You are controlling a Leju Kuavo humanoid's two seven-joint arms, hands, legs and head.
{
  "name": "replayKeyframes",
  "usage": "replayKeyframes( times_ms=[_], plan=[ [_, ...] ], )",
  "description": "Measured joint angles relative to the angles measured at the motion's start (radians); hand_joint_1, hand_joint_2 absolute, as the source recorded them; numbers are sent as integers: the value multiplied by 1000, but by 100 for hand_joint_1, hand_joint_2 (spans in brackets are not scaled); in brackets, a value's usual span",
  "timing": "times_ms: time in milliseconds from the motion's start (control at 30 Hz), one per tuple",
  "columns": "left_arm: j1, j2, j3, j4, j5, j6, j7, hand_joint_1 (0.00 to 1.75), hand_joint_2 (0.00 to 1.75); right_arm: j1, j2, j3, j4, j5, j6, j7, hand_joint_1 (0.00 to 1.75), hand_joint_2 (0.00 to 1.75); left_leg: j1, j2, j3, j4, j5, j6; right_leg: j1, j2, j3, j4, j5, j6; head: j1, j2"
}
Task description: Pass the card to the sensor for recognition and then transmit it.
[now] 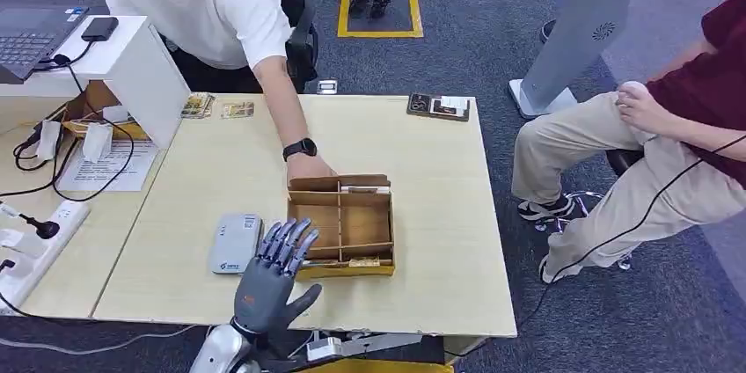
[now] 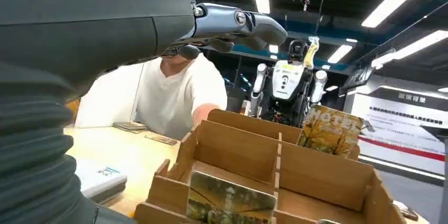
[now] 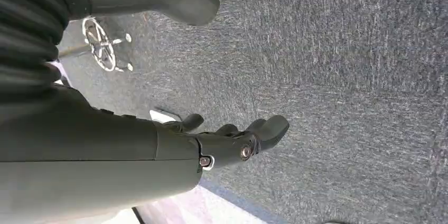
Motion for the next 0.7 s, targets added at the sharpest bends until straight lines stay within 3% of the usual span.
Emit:
replayKeyframes(
  times_ms=[167, 400, 567, 700],
  plan=[
    [-4, -2, 0, 16, -12, 0, 8, 0, 175, 0, 0, 0, 0, 0, 0, 0, 0, 175, 0, 0, 0, 0, 0, 0, 0, 0, 0, 0, 0, 0, 0, 0],
    [-6, -6, 0, 37, -70, 0, 87, 0, 175, 0, 0, 0, 0, 0, 0, 0, 0, 175, 0, 0, 0, 0, 0, 0, 0, 0, 0, 0, 0, 0, 0, 0],
    [-12, 5, -20, 47, -131, 0, 224, 0, 175, 0, 0, 5, 0, -1, 0, 2, 0, 175, 0, 0, 0, 0, 0, 0, 0, 0, 0, 0, 0, 0, 0, 0],
    [-17, 22, -48, 55, -156, 0, 286, 0, 175, 0, 0, 12, 0, -3, 0, 3, 0, 175, 0, 0, 0, 0, 0, 0, 0, 0, 0, 0, 0, 0, 0, 0]
  ],
)
